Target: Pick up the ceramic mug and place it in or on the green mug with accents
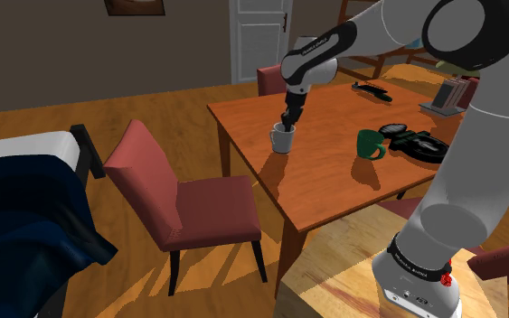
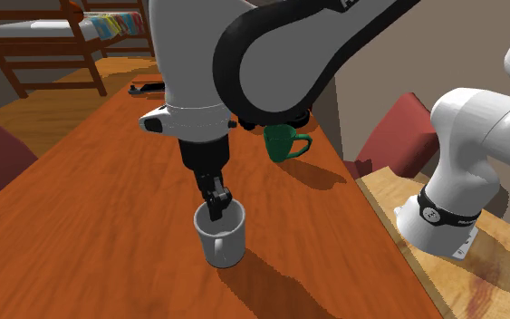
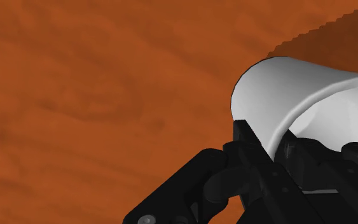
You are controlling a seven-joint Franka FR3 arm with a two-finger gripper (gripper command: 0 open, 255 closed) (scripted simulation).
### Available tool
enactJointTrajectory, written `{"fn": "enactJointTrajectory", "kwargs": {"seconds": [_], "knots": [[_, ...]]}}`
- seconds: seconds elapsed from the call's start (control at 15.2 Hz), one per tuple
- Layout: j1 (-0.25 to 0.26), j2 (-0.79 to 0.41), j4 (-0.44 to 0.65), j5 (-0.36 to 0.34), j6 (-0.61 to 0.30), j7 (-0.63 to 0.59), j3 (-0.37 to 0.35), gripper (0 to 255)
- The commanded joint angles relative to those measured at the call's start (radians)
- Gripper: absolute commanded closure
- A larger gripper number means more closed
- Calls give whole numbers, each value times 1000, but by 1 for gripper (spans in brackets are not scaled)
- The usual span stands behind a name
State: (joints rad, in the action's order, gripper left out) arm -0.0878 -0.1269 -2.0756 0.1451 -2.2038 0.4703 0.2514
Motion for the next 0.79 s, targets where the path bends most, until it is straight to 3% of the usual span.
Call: {"fn": "enactJointTrajectory", "kwargs": {"seconds": [0.0,0.73], "knots": [[2,14,12,-7,25,-8,0,255],[3,72,95,-34,162,-34,3,255]]}}
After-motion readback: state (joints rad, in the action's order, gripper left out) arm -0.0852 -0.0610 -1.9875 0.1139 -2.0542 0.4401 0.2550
